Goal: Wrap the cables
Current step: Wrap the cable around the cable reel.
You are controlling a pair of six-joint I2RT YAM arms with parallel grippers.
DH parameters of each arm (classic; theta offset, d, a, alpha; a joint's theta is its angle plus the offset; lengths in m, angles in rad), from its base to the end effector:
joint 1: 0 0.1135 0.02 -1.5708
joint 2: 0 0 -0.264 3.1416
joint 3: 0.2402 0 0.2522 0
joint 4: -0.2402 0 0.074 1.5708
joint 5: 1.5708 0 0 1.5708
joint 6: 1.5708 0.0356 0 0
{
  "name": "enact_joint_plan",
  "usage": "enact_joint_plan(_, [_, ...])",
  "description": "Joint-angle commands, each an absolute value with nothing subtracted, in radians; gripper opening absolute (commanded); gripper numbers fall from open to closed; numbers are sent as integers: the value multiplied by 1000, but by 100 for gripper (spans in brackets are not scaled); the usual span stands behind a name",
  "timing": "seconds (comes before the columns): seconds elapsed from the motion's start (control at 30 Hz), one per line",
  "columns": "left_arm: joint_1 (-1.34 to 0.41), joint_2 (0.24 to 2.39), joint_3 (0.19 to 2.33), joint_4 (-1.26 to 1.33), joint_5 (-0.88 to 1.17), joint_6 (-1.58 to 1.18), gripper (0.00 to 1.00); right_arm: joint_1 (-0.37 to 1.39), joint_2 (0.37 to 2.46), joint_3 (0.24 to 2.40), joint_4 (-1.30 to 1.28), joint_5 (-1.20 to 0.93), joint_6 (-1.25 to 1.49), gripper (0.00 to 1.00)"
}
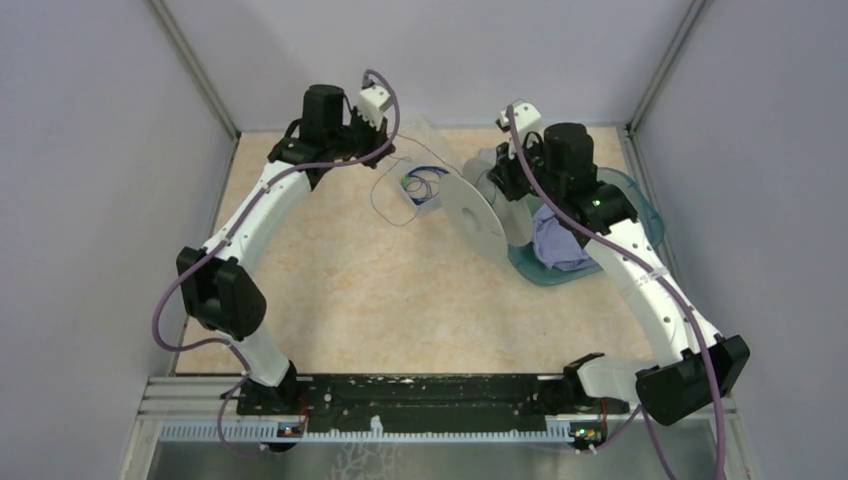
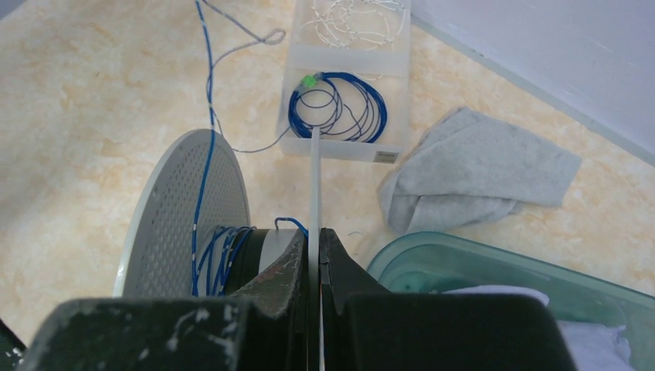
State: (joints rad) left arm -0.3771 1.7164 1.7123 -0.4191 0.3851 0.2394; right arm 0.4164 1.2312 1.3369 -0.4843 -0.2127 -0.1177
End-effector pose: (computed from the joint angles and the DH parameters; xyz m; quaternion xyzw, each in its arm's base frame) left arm 0.3680 -0.1601 0.3898 0.3491 0.7540 -0.1970 0.5205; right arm 0.2443 0.1162 0.4077 -0.2746 0.7780 0.1699 0.5390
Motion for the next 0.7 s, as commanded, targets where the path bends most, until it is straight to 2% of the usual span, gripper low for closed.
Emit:
enact_joint_plan(0.0, [-374, 1701, 1633, -366, 406, 215, 1, 426, 1200, 1455, -426, -264, -74, 0])
enact_joint_plan(0.23, [-367, 1698, 1530, -331, 414, 203, 1, 421, 1217, 1512, -427, -321, -31, 0])
enact_joint_plan(0.67, [-368, 1699, 1382, -215, 646, 197, 0, 401, 1266, 1597, -392, -334, 112, 0])
